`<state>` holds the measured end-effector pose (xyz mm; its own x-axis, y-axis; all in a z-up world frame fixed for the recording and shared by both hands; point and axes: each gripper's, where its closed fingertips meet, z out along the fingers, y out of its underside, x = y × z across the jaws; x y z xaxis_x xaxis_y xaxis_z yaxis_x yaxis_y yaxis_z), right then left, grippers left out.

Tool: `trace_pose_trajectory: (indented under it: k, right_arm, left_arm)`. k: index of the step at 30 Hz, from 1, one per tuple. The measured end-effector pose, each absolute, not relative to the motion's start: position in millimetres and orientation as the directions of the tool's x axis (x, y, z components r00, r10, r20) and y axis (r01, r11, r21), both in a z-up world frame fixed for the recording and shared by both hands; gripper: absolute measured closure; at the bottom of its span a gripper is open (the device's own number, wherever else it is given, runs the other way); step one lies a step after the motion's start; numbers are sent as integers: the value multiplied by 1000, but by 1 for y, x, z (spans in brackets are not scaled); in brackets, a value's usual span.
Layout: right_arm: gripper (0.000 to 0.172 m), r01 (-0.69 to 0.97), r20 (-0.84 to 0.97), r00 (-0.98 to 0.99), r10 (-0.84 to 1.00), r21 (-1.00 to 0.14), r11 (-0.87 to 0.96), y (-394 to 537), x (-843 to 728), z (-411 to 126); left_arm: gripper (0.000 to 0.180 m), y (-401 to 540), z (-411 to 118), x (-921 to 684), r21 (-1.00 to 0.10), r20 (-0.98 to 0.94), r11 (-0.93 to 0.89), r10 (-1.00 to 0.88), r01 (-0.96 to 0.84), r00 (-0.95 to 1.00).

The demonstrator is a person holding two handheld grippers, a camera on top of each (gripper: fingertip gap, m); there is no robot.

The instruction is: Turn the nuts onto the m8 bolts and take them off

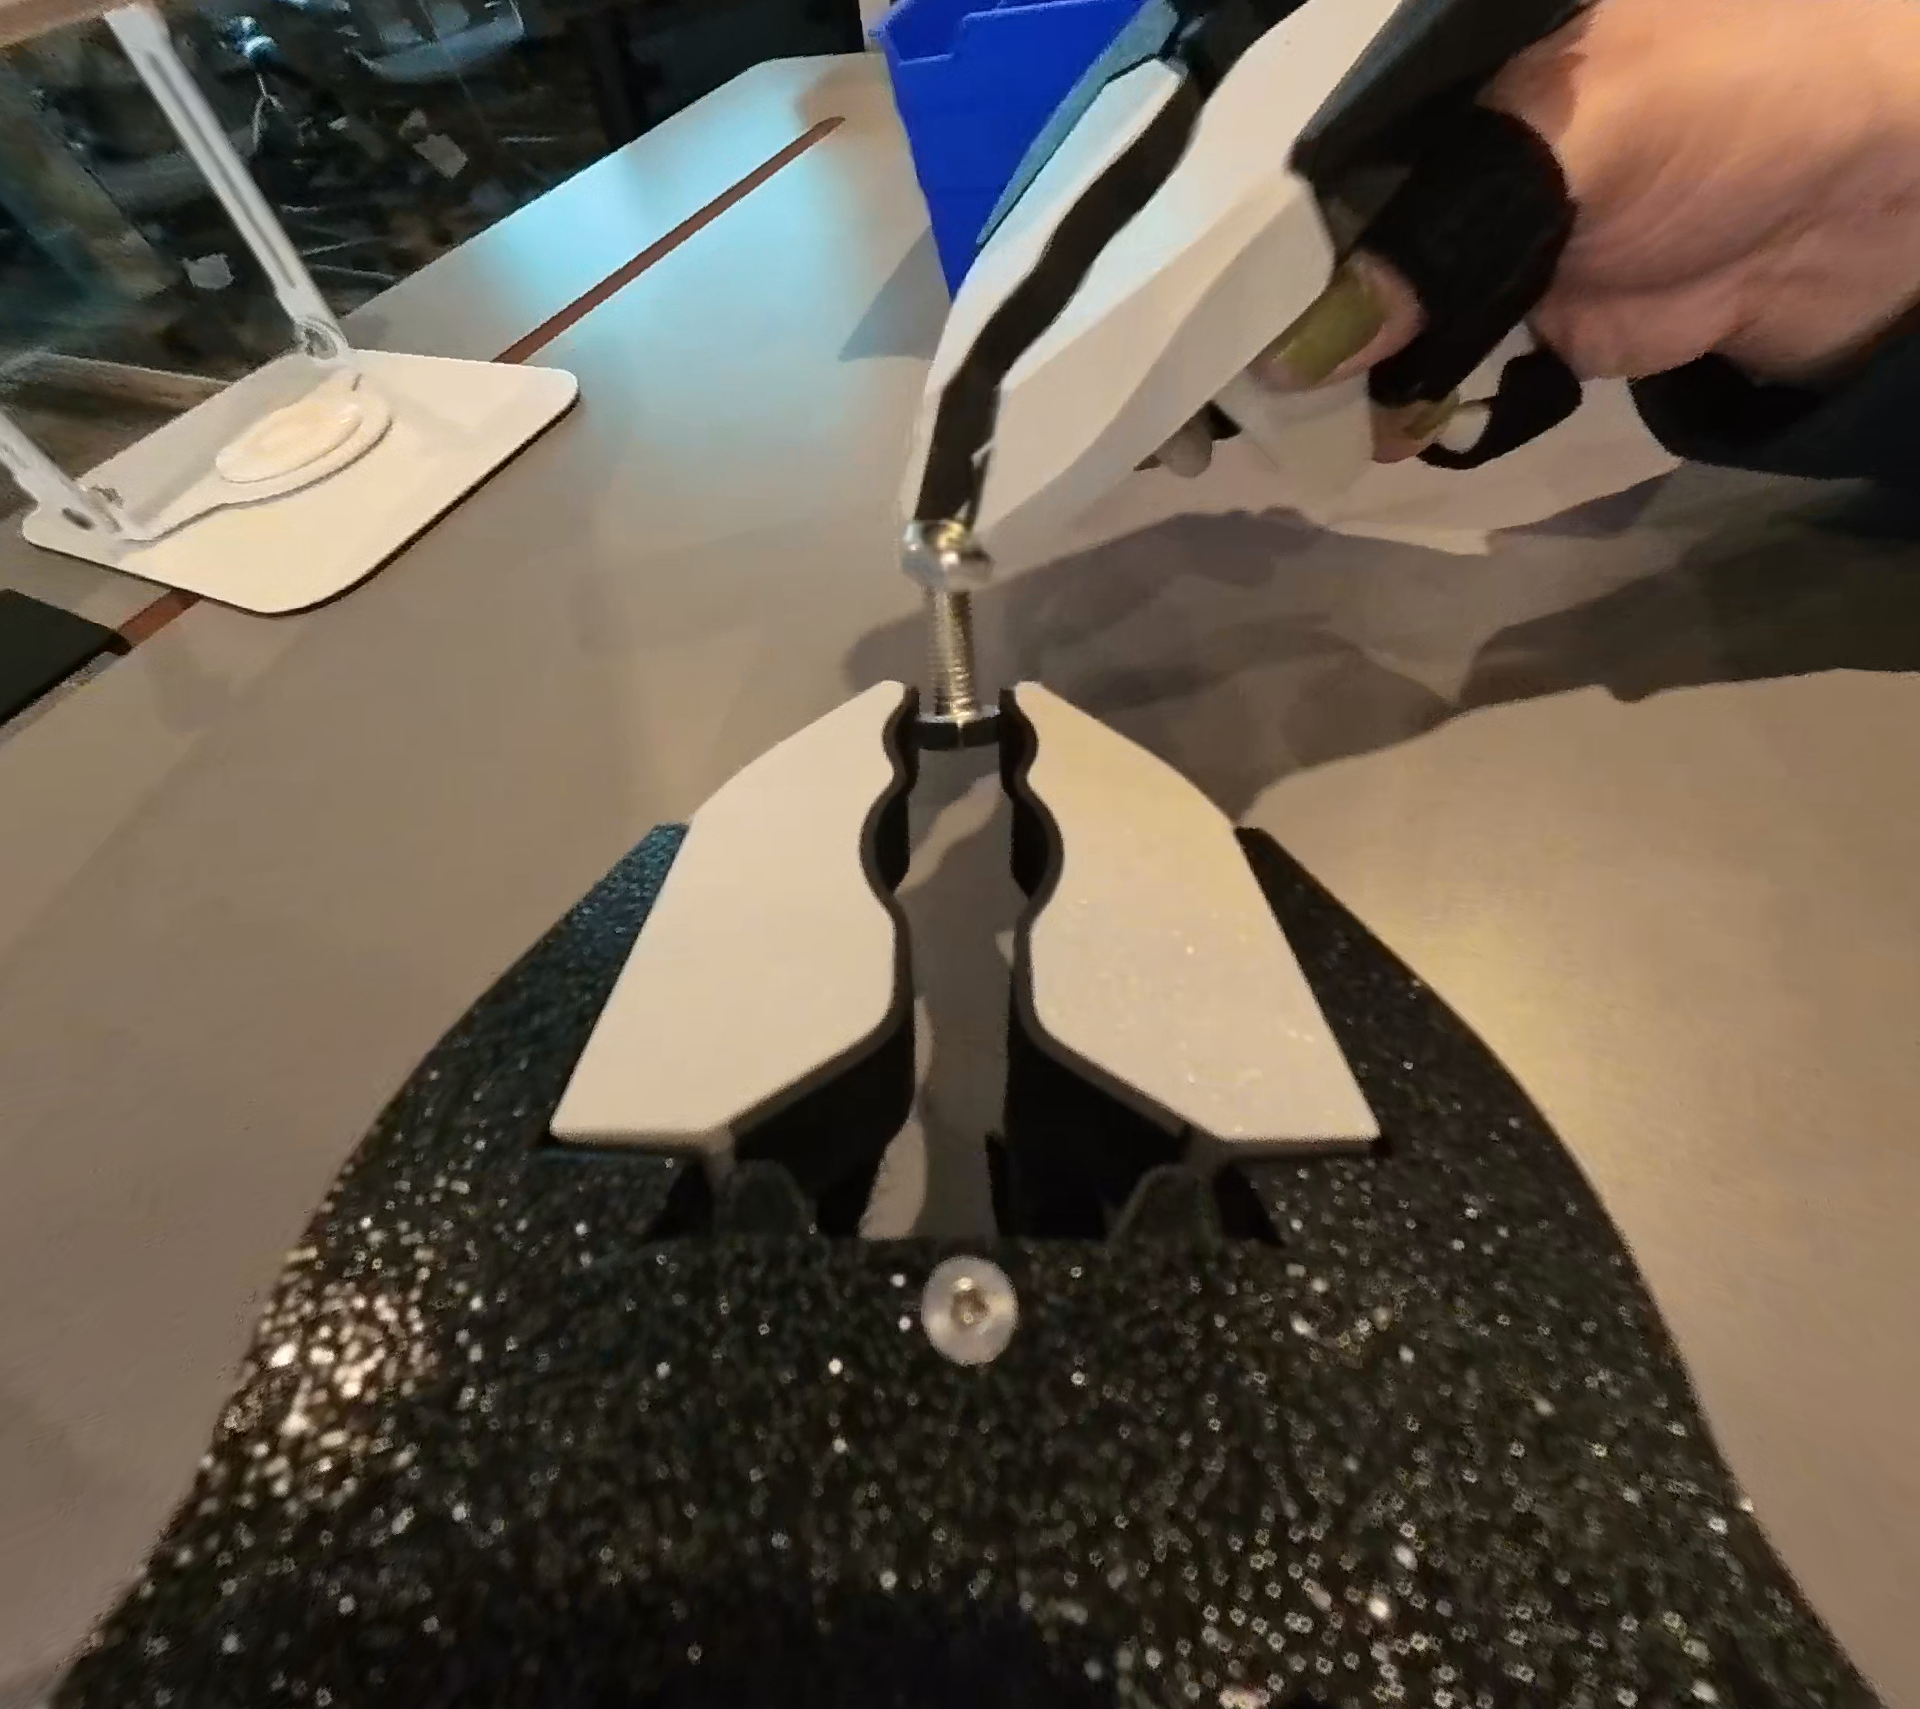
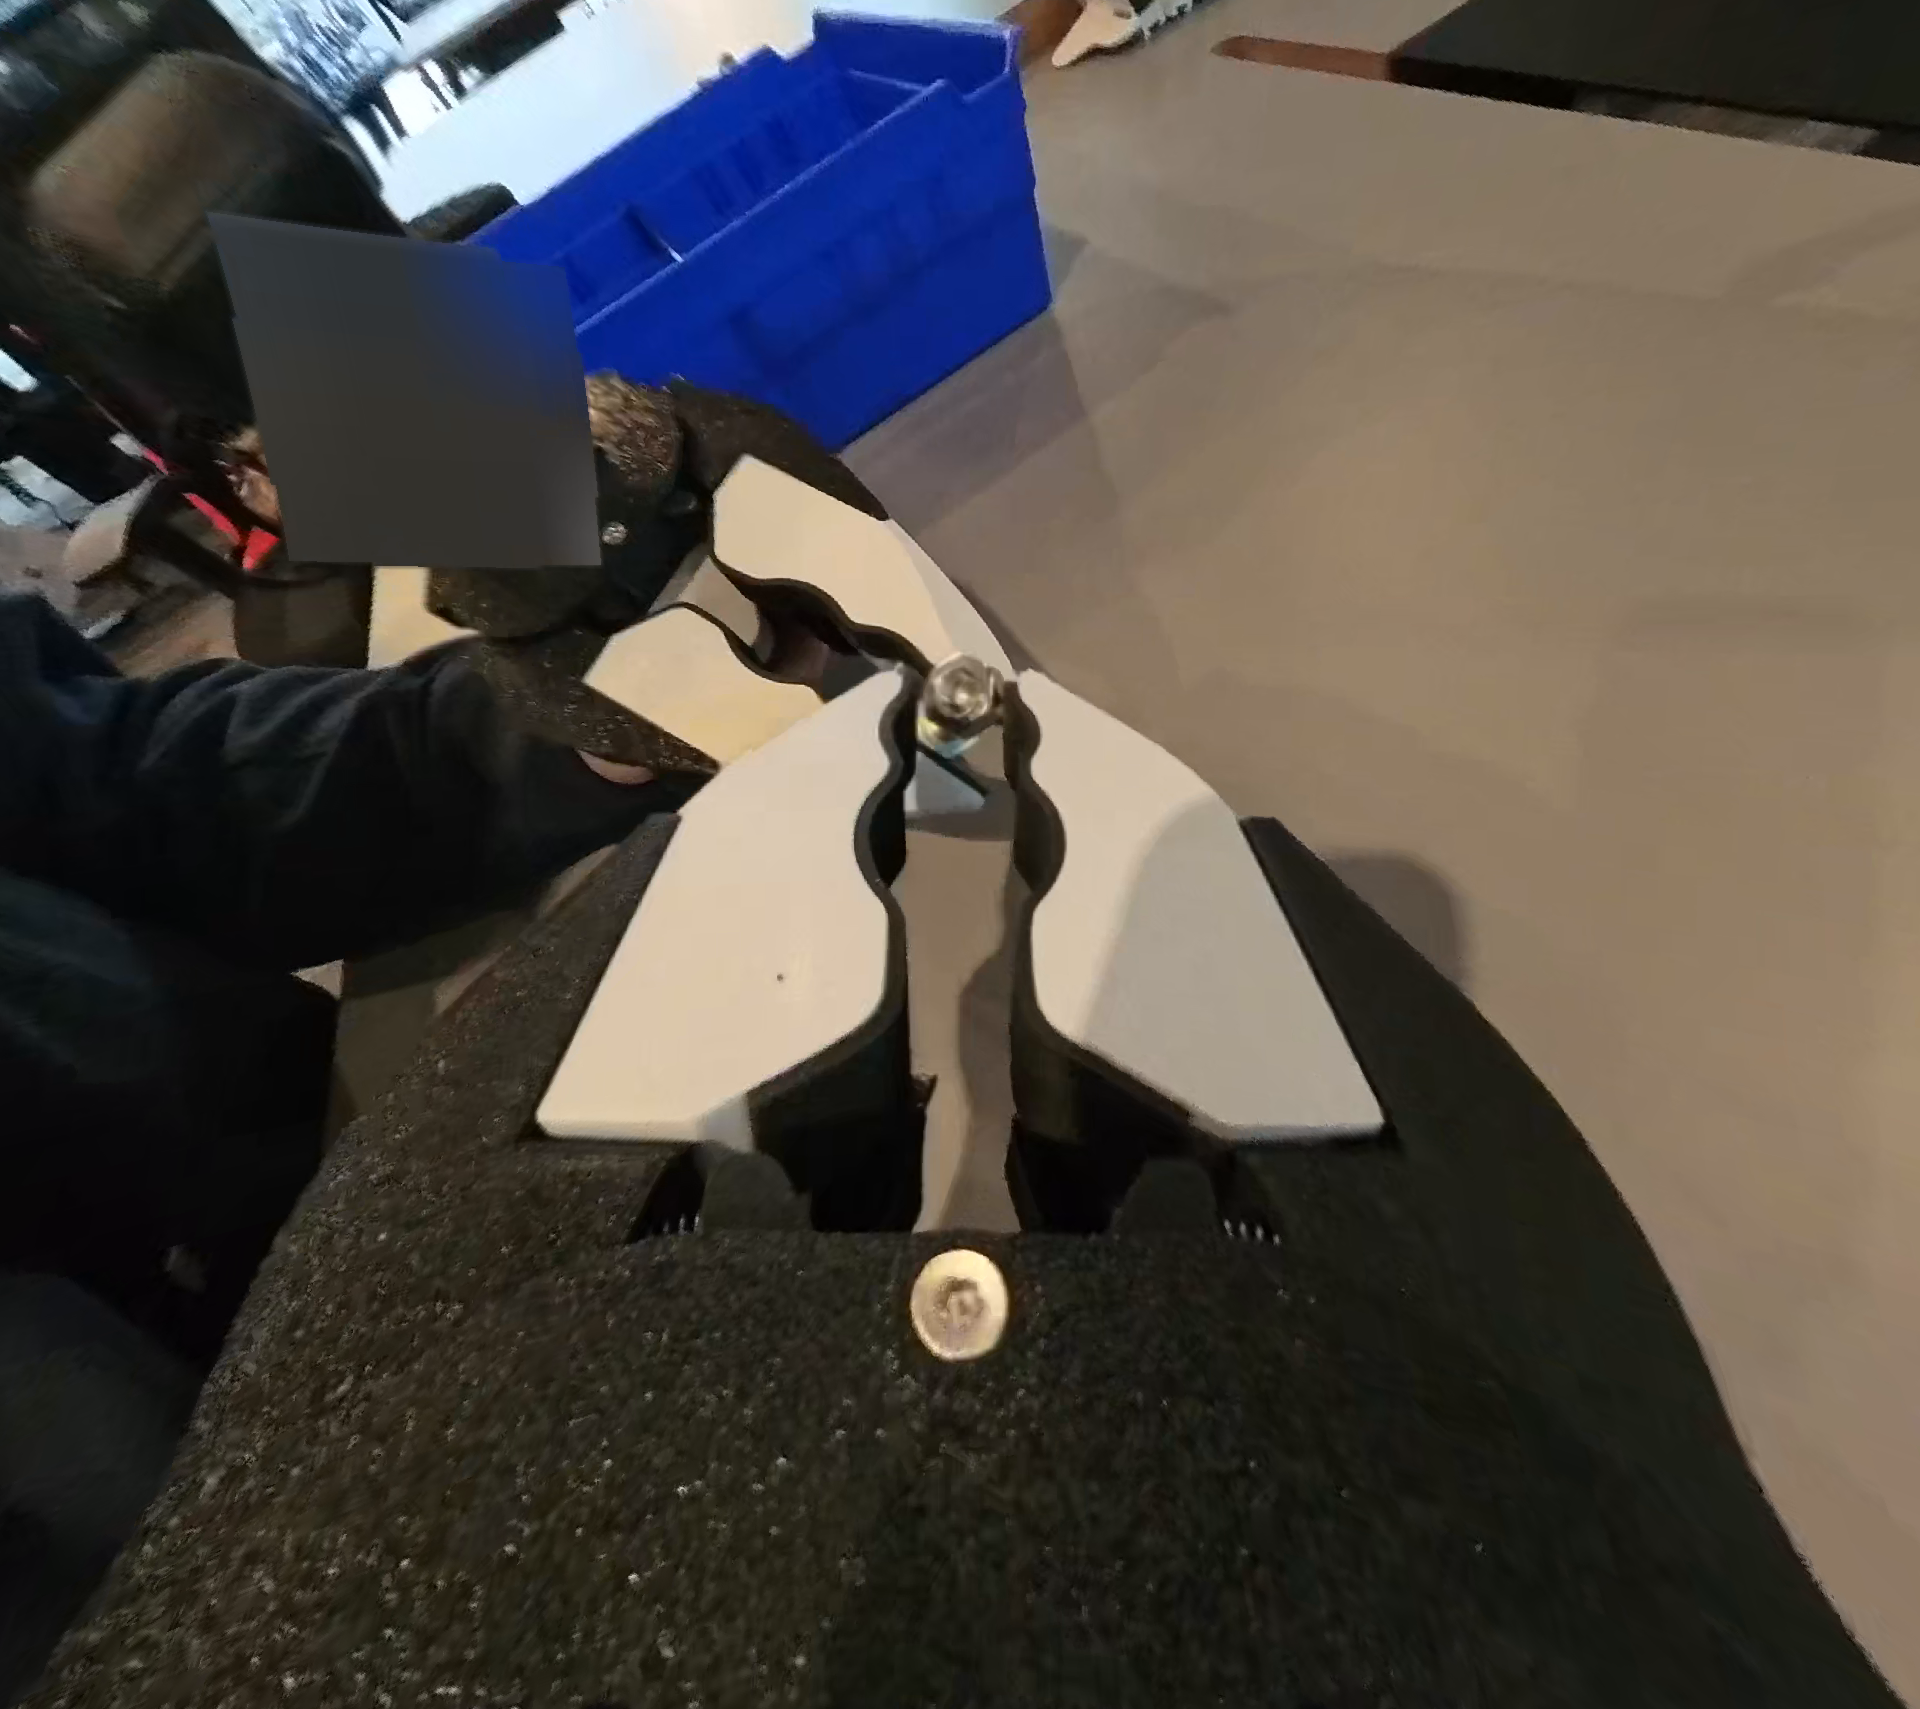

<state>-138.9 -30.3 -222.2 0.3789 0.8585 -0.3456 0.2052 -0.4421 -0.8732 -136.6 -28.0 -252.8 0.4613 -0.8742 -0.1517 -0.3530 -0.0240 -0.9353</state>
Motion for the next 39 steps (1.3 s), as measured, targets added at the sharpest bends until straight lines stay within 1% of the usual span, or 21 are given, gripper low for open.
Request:
trace_pose_trajectory:
  k: [3, 11, 17, 20, 24, 25, 27, 32, 33, 36, 39]
  right_arm:
    - [155, 180, -356, 361, 862, -880, -439, -30, -137, -217]
    - [160, 213, -311, 382, 870, -886, -411, -25, -132, -221]
    - [161, 328, -208, 503, 839, -852, -408, -2, -104, -248]
    - [155, 369, -182, 553, 813, -821, -435, 9, -87, -261]
    - [150, 466, -55, 606, 794, -784, -410, 18, -60, -268]
    - [149, 499, -11, 620, 784, -766, -405, 20, -51, -268]
    - [150, 569, 40, 588, 808, -730, -378, 13, -43, -269]
    - [149, 764, 32, 494, 869, -494, -416, -24, -24, -297]
    - [149, 778, 19, 488, 873, -462, -425, -29, -22, -299]
    - [146, 790, 3, 497, 868, -416, -451, -40, -22, -300]
    - [143, 826, 52, 488, 871, -350, -441, -45, -22, -302]
  left_arm:
    - [166, -27, -253, -139, -941, -121, -46, -879, -334, 461]
    - [166, -26, -253, -139, -942, -118, -48, -880, -333, 460]
    - [166, -18, -250, -148, -950, -99, -71, -854, -303, 511]
    - [166, -17, -249, -149, -952, -108, -61, -850, -299, 516]
    - [166, -18, -251, -147, -948, -118, -55, -855, -313, 506]
    - [166, -19, -251, -147, -947, -121, -52, -856, -316, 503]
    - [166, -19, -252, -146, -945, -126, -48, -858, -322, 498]
    - [166, -21, -253, -143, -943, -134, -38, -865, -331, 483]
    - [166, -22, -253, -143, -942, -136, -36, -867, -333, 479]
    - [166, -24, -254, -141, -939, -143, -30, -872, -343, 468]
    - [166, -25, -255, -139, -935, -151, -24, -876, -354, 458]
